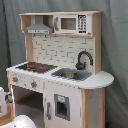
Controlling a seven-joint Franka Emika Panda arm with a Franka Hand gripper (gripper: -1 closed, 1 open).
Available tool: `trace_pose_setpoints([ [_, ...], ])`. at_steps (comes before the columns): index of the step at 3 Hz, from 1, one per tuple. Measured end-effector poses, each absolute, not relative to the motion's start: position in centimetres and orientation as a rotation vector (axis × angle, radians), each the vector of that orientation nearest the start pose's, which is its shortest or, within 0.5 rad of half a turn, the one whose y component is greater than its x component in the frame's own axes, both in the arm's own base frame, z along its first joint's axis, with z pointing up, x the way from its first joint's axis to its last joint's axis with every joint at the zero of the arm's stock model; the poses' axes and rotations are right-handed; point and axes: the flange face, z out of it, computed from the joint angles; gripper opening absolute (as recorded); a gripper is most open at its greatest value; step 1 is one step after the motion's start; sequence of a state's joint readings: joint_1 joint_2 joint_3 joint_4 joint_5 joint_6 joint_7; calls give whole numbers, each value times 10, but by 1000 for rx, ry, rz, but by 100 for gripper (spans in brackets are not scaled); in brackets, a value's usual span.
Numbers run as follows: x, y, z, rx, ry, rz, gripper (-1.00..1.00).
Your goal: Play with the kitchen
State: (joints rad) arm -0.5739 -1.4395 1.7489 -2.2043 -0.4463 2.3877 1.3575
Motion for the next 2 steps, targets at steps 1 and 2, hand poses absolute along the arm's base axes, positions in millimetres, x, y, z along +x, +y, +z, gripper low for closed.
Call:
trace_pose_setpoints([
  [1, 199, 524, 258, 1635, 404, 1706, 100],
  [2, 188, 544, 278, 1588, 442, 1684, 100],
])
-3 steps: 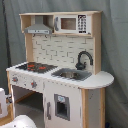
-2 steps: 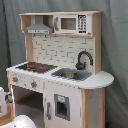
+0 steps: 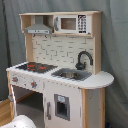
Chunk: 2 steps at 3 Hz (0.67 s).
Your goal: Play with the kitchen
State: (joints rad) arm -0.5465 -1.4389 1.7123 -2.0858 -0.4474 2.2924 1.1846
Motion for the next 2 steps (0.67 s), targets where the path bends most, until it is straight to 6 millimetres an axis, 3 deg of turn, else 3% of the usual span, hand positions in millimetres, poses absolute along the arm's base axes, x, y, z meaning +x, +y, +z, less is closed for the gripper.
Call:
trace_pose_setpoints([
  [2, 181, 559, 331, 1508, 509, 1619, 100],
])
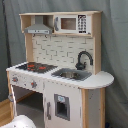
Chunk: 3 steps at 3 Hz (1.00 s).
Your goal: Play with the kitchen
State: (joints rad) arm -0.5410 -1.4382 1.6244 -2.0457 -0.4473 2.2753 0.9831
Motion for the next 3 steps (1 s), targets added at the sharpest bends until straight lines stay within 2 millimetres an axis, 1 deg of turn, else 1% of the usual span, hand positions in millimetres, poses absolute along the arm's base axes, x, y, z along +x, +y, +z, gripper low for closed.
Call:
trace_pose_setpoints([
  [1, 177, 560, 362, 1464, 540, 1577, 100],
  [2, 174, 556, 398, 1427, 553, 1540, 100],
  [3, 178, 548, 425, 1396, 566, 1488, 100],
])
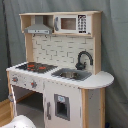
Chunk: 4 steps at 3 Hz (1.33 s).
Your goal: Play with the kitchen
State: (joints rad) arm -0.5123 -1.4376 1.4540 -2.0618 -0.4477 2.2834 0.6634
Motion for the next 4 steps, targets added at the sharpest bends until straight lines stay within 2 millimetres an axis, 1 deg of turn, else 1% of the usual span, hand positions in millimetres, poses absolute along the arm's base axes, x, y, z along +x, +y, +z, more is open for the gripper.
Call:
trace_pose_setpoints([
  [1, 189, 536, 450, 1375, 587, 1424, 100],
  [2, 202, 522, 467, 1364, 630, 1355, 100],
  [3, 213, 511, 480, 1365, 696, 1289, 100],
  [4, 218, 503, 491, 1369, 753, 1222, 100],
])
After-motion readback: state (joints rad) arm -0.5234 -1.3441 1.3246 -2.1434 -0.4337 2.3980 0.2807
